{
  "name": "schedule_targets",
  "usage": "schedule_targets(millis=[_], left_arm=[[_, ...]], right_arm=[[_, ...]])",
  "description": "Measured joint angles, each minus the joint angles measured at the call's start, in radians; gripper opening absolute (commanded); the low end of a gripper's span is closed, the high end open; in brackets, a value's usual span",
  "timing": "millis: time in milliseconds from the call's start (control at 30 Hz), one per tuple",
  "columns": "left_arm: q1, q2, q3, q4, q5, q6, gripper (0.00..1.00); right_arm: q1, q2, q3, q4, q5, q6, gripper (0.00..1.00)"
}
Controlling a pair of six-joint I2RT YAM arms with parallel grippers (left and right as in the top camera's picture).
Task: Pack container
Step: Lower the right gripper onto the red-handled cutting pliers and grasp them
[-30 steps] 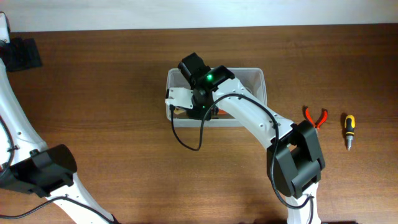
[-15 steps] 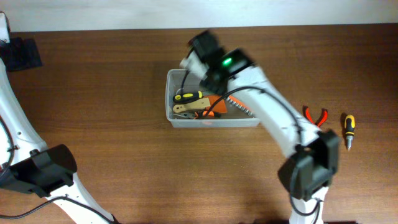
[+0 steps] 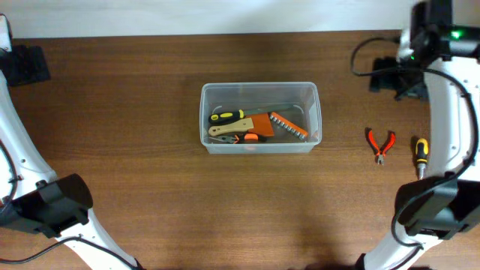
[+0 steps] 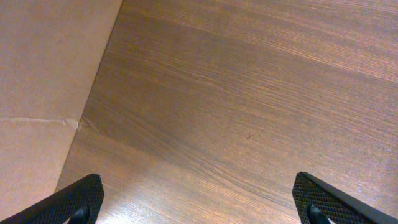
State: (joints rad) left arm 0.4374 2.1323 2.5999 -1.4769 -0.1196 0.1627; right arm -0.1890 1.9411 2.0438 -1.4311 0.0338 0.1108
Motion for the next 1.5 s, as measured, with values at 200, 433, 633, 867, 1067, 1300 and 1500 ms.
schedule_targets(millis=[200, 433, 633, 867, 1067, 1300, 1500], left_arm=[[0.0, 0.0, 0.0, 0.0, 0.0, 0.0, 0.99], [0.0, 0.0, 0.0, 0.0, 0.0, 0.0, 0.99], [0.0, 0.0, 0.0, 0.0, 0.0, 0.0, 0.99], [0.0, 0.0, 0.0, 0.0, 0.0, 0.0, 0.99], [0.0, 0.0, 0.0, 0.0, 0.0, 0.0, 0.99], [0.0, 0.0, 0.0, 0.0, 0.0, 0.0, 0.99], [0.0, 0.0, 0.0, 0.0, 0.0, 0.0, 0.99]], right_arm=[[-0.056, 0.008, -0.197, 0.029, -0.03, 0.027, 0.86], [-0.066, 0.011, -0.438, 0.147, -0.045, 0.023, 0.87], [-0.077, 0.011, -0.581, 0.274, -0.048, 0.02, 0.87], [-0.123, 0.013, -0.669, 0.344, -0.047, 0.018, 0.86], [-0.128, 0.052, -0.673, 0.389, -0.048, -0.021, 0.86], [-0.128, 0.106, -0.671, 0.433, -0.045, -0.06, 0.62], [-0.129, 0.107, -0.671, 0.449, -0.043, -0.066, 0.46]])
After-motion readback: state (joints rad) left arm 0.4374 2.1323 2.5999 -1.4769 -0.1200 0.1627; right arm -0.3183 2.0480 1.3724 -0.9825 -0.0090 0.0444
